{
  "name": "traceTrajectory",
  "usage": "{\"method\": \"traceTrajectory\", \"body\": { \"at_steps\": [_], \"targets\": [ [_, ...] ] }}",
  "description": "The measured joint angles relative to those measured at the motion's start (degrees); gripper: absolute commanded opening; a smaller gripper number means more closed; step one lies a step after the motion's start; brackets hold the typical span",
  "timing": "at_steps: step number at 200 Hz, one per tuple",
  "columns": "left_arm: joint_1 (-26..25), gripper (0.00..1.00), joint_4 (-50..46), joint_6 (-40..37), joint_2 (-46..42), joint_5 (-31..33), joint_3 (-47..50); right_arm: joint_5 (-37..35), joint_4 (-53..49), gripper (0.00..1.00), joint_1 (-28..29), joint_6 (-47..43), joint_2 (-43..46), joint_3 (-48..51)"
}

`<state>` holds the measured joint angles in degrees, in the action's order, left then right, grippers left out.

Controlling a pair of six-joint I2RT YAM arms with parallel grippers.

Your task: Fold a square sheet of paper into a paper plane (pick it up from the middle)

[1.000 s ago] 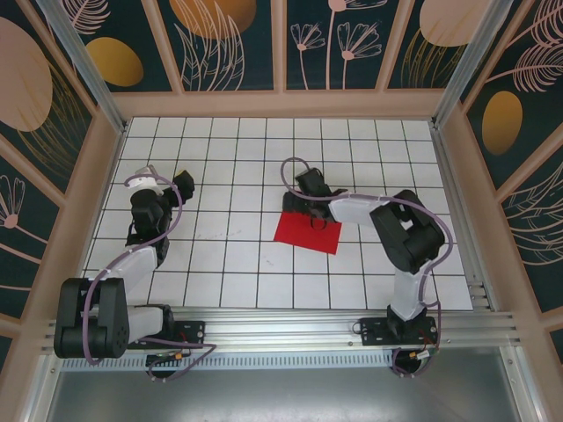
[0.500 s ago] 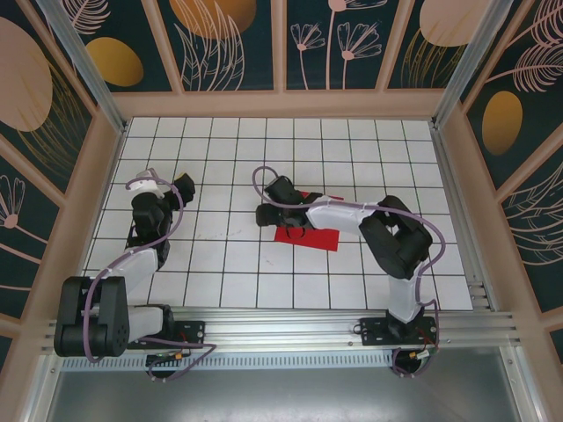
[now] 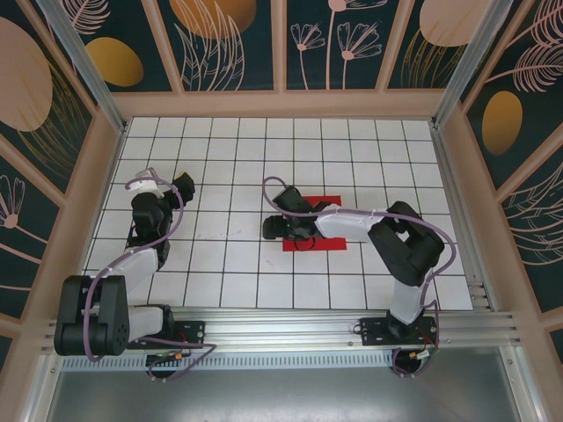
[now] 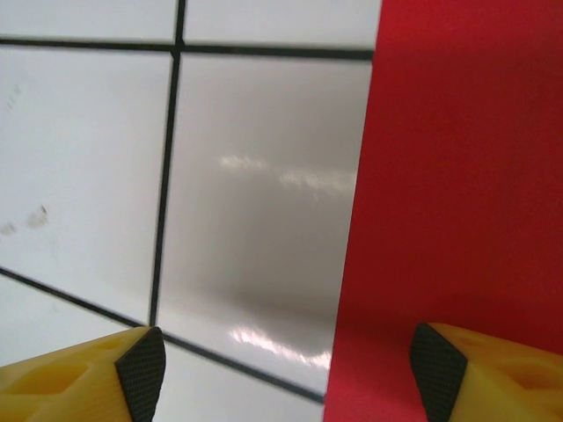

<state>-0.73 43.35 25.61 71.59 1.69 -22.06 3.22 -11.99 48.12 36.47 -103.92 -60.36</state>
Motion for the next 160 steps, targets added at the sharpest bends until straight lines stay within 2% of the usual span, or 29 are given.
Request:
{"method": "traceTrajectory", "body": {
  "at_steps": [26,56,84,100,125,160],
  "targets": [
    [0.0,0.98,0.02,-0.02,0.17,0.02,0.0,-3.37,-5.95,0.99,0.0,0.46,0.85,-2.14],
    [0.0,0.99,0.02,-0.02,0.17,0.07,0.0,-10.75,-9.49,0.99,-0.57,0.33,3.15,-6.03],
    [0.0,0.98,0.02,-0.04,0.17,0.07,0.0,-15.43,-12.26,0.99,-4.09,-2.01,6.1,-6.38],
    [0.0,0.99,0.02,-0.04,0.17,0.09,0.0,-15.74,-14.08,0.96,-7.34,-3.08,6.14,-6.36],
    [0.0,0.99,0.17,-0.07,0.22,0.07,0.22,-13.4,-16.11,0.99,-12.09,-5.44,6.01,-6.36],
    [0.0,0.99,0.13,-0.28,0.22,0.11,0.79,-10.23,-18.84,0.99,-12.33,-9.27,2.43,-8.94]
  ]
}}
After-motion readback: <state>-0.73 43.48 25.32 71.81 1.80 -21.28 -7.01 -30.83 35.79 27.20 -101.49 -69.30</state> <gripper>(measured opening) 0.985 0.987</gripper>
